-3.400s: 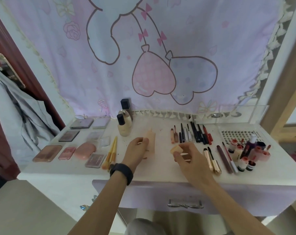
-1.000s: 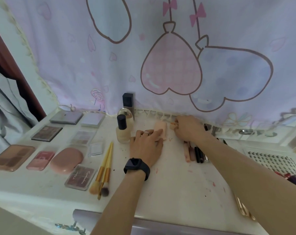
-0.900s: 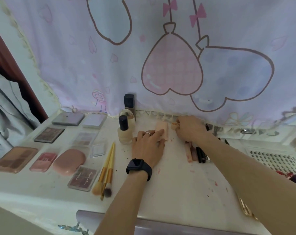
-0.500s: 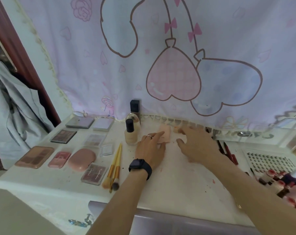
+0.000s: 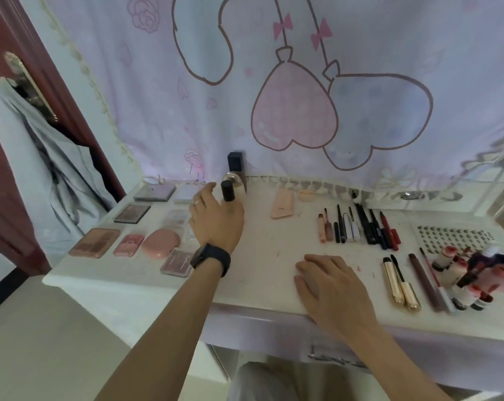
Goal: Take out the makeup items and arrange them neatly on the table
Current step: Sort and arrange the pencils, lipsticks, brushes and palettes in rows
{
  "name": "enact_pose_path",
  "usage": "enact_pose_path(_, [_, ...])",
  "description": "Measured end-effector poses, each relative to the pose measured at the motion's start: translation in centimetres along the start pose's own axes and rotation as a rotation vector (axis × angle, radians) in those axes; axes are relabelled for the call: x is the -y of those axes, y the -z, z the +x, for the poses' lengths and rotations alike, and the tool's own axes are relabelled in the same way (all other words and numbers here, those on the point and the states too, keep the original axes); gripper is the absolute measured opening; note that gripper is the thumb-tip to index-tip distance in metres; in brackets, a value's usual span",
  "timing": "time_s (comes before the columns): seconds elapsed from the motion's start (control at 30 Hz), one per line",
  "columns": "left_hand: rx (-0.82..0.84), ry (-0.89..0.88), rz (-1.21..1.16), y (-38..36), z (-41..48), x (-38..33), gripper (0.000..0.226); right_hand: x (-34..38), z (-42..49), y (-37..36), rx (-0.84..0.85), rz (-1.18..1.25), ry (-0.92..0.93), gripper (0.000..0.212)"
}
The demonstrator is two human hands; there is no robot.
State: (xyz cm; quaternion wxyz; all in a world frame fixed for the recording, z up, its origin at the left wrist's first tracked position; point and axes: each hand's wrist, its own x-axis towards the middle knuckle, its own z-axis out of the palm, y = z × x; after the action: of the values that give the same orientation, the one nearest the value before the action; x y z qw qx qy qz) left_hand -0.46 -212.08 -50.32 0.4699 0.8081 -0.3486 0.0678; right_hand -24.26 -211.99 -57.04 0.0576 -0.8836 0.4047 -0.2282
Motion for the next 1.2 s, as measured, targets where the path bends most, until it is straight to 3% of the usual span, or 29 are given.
enact_pose_path(0.13, [0.180, 0.145, 0.169, 0.0, 1.8, 0.5, 0.076, 0.1, 0.0, 0.0, -0.014, 0.009, -0.006, 0.043])
enact_pose_path(0.33, [0.264, 0.150, 0.243, -0.4, 2.2, 1.3, 0.044, 0.1, 0.1, -0.1, -0.022, 0.026, -0.018, 0.042])
enact_pose_path(0.47, [0.268, 0.187, 0.117, -0.1, 1.8, 1.3, 0.030, 0.1, 0.2, -0.1, -0.030, 0.035, -0.025, 0.044])
enact_pose_path(0.63, [0.243, 0.107, 0.003, 0.9, 0.0, 1.4, 0.037, 0.0, 0.2, 0.0, -0.047, 0.042, -0.015, 0.043])
enact_pose_path(0.83, [0.300, 0.121, -0.474, 2.8, -5.4, -0.5, 0.023, 0.5, 0.4, 0.4, -0.051, 0.131, -0.034, 0.035])
enact_pose_path(0.93, [0.358, 0.099, -0.572, 3.2, -8.5, -2.0, 0.028, 0.7, 0.2, 1.4, -0.091, 0.296, -0.100, 0.033])
enact_pose_path(1.07, [0.505, 0.070, -0.622, 3.6, -11.6, -3.6, 0.032, 0.7, -0.6, 3.7, -0.151, 0.731, -0.221, 0.029])
enact_pose_path(1.2, [0.665, -0.028, -0.571, 3.9, -12.8, -5.0, 0.035, -0.2, -0.8, 6.8, -0.106, 1.111, -0.311, 0.048])
